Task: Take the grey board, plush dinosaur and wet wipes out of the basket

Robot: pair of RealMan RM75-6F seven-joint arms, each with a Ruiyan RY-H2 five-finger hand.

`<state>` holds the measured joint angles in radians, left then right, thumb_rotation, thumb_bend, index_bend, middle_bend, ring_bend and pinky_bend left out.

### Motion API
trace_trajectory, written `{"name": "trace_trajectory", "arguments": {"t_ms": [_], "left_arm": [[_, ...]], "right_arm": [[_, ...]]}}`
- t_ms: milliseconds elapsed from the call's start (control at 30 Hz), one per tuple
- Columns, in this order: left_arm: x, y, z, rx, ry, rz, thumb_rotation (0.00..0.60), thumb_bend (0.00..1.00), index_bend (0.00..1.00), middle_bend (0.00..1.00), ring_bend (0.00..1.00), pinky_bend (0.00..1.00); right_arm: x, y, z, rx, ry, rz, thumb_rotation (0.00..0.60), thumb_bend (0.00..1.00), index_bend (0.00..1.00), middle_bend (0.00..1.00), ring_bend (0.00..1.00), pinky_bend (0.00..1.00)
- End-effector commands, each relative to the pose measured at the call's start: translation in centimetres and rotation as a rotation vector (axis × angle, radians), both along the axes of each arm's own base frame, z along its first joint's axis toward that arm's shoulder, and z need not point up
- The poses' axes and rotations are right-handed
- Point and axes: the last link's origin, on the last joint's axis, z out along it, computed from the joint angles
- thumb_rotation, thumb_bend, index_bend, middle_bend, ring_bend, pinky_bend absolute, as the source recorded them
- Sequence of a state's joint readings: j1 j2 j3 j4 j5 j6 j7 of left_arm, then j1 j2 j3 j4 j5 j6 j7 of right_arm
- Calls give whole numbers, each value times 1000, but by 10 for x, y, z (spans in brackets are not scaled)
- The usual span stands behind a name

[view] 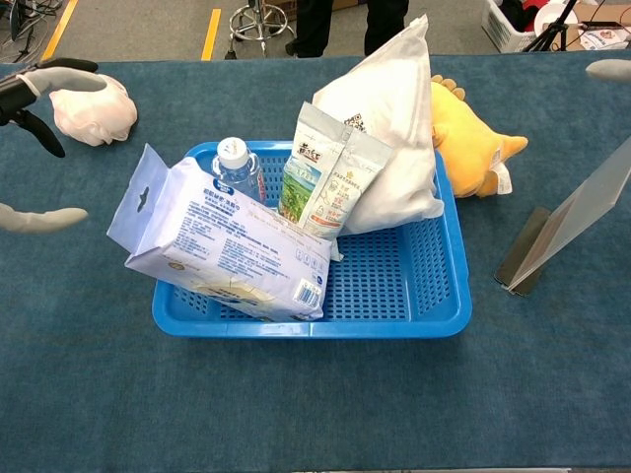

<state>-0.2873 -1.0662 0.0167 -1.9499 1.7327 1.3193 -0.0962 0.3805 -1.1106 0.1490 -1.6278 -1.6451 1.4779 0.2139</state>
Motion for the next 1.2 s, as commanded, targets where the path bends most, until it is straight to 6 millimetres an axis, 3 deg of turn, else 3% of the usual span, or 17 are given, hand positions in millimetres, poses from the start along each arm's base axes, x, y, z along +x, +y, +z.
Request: {"name": "trace_trajectory", "arguments": {"t_ms": [33,400,867,1200], "left_arm": [[0,1,-4,-12,-3,-4,600,185,102,30,39,371],[-8,4,-18,-15,24,13,600,185,102,24,35,366],[-8,3,-22,-23,18,12,600,185,102,5,27,366],[-5,1,-23,-98,21,11,600,185,102,0,4,349]], "right_arm": [[1,-3,0,5,2,-1,600,0,182,266,224,481],[-12,19,6,-41,177,-77,600,0,181,266,222,480],[-18,50,34,-127,350,-178,600,0,229,266,222,480],[-24,56,40,-162,374,-209,600,0,229,266,222,480]]}}
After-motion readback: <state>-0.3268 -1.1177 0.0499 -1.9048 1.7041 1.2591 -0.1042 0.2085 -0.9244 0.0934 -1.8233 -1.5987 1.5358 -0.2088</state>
